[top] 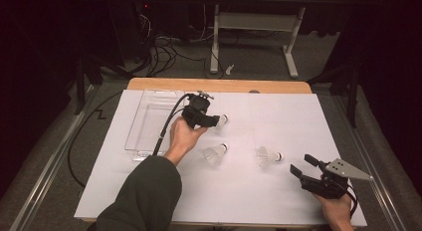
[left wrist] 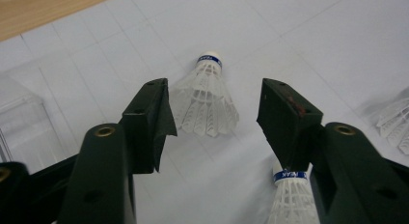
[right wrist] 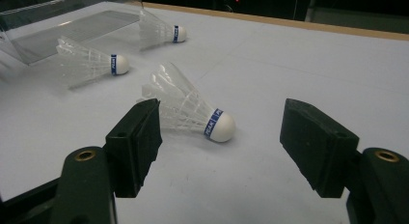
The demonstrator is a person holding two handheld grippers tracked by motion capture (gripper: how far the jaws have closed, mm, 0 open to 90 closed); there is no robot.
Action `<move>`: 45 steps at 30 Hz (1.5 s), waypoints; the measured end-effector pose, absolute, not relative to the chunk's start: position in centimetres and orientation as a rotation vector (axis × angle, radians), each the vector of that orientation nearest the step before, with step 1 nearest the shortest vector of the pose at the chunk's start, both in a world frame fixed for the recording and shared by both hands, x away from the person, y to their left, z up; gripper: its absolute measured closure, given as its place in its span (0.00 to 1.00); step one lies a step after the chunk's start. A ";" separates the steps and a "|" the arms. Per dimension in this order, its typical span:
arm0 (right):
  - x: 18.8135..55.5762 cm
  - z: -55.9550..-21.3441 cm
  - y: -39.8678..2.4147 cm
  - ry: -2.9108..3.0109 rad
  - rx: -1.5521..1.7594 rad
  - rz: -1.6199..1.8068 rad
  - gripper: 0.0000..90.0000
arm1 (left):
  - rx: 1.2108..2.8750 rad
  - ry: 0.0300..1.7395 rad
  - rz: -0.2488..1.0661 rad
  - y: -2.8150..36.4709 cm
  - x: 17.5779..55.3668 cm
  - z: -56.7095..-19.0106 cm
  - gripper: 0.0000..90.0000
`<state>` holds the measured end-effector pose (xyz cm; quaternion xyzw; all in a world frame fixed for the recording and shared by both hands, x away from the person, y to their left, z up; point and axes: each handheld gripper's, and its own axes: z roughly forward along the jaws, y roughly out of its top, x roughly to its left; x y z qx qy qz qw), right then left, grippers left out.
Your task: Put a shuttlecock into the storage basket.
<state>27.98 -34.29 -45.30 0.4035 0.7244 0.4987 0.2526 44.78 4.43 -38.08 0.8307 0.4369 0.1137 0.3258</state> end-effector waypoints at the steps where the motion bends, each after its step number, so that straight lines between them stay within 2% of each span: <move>1: 28.0 -45.3 -34.3 1.971 1.094 1.355 0.35 | 2.182 1.153 0.283 4.5 44.9 -38.1 0.52; 24: 28.1 -45.3 -34.3 1.970 1.100 1.348 0.35 | 2.318 1.195 0.188 2.9 46.4 -39.3 0.53; 45: 28.0 -45.3 -34.2 1.970 1.090 1.339 0.35 | 2.378 1.199 0.064 1.1 47.7 -40.7 0.63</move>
